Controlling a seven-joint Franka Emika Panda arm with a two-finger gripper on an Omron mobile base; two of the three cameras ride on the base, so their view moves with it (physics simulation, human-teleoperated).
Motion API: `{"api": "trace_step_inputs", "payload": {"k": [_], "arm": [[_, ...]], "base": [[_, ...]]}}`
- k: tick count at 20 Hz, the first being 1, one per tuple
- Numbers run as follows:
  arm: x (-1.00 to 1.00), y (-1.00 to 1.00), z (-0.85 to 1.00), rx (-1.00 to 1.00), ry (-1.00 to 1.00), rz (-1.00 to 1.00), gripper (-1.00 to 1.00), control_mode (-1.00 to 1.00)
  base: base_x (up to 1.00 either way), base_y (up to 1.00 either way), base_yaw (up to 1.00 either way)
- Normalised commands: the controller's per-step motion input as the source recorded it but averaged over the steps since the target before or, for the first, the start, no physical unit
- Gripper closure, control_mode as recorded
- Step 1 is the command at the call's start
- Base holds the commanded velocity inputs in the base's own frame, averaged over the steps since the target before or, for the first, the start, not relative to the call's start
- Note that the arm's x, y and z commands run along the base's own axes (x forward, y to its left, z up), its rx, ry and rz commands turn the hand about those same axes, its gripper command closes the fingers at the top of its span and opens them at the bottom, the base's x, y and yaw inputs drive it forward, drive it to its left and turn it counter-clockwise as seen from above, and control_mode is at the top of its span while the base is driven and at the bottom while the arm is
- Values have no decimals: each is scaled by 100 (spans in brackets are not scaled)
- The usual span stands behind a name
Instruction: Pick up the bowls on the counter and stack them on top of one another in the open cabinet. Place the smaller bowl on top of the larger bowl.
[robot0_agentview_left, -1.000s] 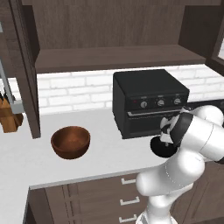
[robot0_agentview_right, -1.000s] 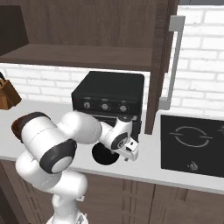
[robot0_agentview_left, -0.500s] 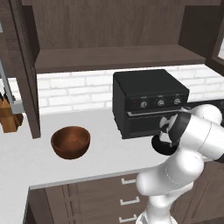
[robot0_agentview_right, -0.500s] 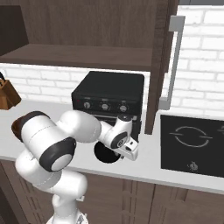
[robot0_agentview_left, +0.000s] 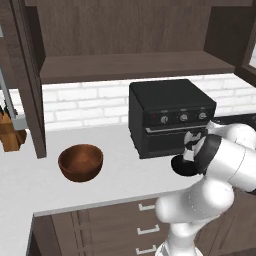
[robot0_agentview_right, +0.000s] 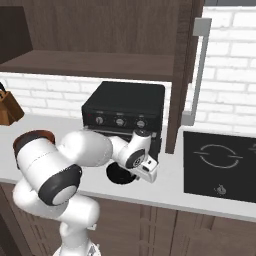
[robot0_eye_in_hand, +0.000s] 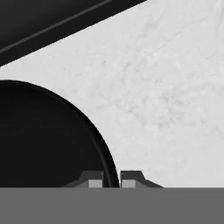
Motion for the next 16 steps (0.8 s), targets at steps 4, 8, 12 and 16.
{"api": "trace_step_inputs", "payload": {"k": [4,8,12,16], "arm": [[-44,30,63,0,-10,-1,100,-100],[-22,46,69,0,0,0,100,-100],[-19,35,75,0,0,0,100,-100],[-16,31,75,0,0,0,100,-100]], "base": [[0,0,0],[0,0,0],[0,0,0],[0,0,0]]}}
